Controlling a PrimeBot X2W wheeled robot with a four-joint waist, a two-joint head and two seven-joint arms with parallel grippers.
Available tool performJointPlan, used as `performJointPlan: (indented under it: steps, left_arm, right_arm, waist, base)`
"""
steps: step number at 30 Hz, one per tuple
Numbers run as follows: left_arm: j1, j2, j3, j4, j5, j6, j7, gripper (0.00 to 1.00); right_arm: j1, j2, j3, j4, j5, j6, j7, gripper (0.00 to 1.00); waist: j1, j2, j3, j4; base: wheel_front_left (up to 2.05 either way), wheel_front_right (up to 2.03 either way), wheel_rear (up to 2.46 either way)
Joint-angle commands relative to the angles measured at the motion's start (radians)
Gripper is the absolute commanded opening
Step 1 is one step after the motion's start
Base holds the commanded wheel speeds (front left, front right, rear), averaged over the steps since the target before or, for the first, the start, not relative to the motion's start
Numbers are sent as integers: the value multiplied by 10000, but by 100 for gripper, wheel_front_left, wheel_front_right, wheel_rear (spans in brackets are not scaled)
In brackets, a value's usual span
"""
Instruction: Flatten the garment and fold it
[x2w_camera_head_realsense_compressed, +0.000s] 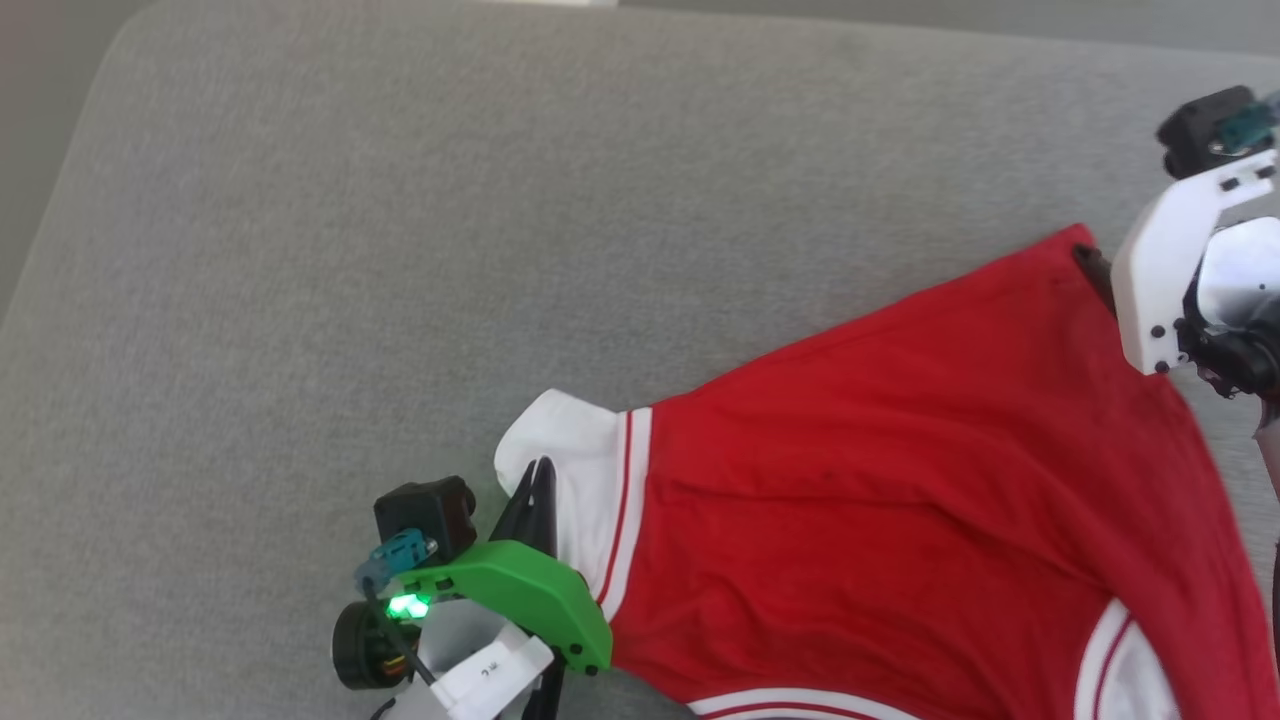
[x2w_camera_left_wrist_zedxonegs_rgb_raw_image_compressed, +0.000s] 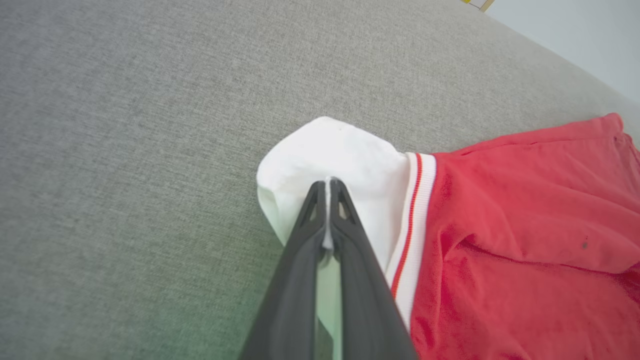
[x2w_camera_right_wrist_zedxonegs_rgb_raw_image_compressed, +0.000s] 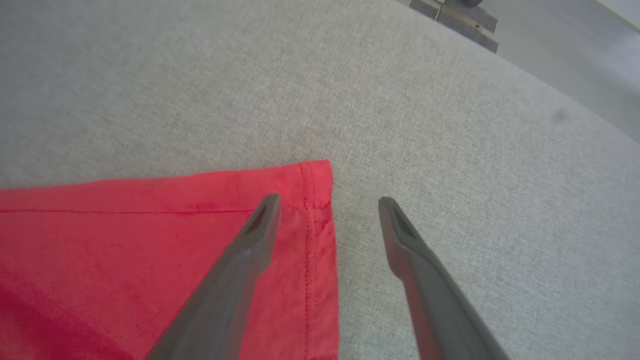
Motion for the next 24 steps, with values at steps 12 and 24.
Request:
performJointPlan:
  steps: [12, 24]
  left_arm:
    - [-449, -230, -106, 482, -12, -104, -396, 0]
    - [-128, 310, 222, 469, -202, -50, -164, 0]
  right_arm:
    - [-318, -465, 1259, 800, 647, -15, 1949, 0]
    - [1024, -726, -638, -951, 2157, -15, -93, 0]
  waist:
    - [-1, 0, 858, 705]
    - [-1, 0, -887, -443]
  base:
    - [0, 0, 0]
    - [0, 0, 0]
